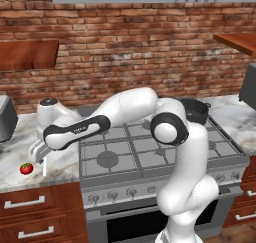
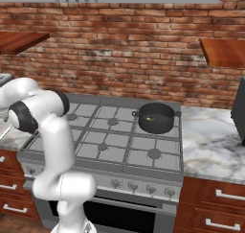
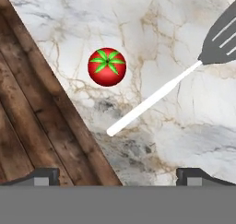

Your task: Put the tomato and broccoli in the pot. Retrieve the spatula and lightly stir the vegetables in the pot.

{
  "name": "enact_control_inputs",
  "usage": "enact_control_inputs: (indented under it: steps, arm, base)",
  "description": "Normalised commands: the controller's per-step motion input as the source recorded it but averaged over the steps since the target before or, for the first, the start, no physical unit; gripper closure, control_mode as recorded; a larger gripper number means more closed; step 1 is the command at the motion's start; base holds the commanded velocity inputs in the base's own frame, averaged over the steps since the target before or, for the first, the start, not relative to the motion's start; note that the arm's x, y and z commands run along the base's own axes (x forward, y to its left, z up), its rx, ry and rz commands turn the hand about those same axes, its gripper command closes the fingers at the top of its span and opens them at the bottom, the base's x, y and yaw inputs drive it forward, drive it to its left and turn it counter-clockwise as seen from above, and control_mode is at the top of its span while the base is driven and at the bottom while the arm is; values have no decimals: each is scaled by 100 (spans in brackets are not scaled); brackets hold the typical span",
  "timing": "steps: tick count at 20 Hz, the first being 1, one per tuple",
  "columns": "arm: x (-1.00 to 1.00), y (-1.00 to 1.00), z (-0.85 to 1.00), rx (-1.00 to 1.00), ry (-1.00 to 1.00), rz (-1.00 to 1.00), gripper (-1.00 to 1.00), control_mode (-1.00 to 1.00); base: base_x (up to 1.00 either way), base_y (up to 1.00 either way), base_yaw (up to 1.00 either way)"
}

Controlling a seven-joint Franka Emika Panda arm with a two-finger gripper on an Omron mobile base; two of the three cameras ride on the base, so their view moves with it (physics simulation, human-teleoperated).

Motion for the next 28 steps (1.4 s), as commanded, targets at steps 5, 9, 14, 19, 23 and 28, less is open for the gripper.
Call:
enact_control_inputs:
  steps: [5,9,14,19,23,28]
  arm:
    - [-4,40,0,-5,-9,0,-100,-100]
    - [0,28,0,0,0,0,-100,-100]
    - [0,5,0,0,0,0,-100,-100]
    - [2,0,-17,0,0,0,-100,-100]
    - [9,0,-36,1,2,0,-100,-100]
    - [9,0,-8,5,2,0,-100,-100]
  base:
    - [0,0,0]
    - [0,0,0]
    - [0,0,0]
    - [0,0,0]
    - [0,0,0]
    - [0,0,0]
